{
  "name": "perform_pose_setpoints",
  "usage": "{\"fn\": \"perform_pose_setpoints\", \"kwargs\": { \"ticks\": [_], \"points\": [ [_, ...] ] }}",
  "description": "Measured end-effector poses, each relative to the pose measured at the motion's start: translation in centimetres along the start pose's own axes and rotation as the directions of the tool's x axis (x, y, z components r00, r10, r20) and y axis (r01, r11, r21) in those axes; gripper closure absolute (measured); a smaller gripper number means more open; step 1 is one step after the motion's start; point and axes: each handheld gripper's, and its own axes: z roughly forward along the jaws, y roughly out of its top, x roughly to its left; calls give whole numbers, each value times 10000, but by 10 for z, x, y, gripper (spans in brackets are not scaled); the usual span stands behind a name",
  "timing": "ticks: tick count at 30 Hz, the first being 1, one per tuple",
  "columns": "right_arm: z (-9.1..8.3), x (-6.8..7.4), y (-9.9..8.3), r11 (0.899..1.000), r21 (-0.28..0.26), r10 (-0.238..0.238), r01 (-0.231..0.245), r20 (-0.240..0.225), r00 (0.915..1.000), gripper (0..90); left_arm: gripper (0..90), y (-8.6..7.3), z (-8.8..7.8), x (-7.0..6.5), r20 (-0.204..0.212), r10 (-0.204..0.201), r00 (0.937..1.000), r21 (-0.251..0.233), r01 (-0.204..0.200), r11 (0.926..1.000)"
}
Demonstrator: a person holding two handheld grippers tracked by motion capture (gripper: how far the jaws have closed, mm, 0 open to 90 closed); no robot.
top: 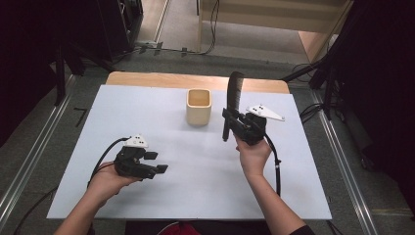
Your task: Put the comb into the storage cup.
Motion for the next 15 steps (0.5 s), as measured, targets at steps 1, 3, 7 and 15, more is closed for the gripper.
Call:
{"fn": "perform_pose_setpoints", "kwargs": {
  "ticks": [1,3,7,15],
  "points": [
    [0,1,1,10000,-18,-7,7,42,10000,702,354,-1,-1,0,-24,17,10000,-38,-17,10000],
    [1,2,5,9999,-129,-84,85,76,9999,702,354,-3,-2,1,-27,-25,10000,-71,25,10000],
    [3,4,11,9998,-197,-4,3,-26,10000,702,354,-6,-4,3,-79,-133,9999,-10,133,9999],
    [10,8,18,9999,-171,11,-13,-78,10000,702,354,-12,-6,5,-145,-214,9997,18,214,9998]
  ]
}}
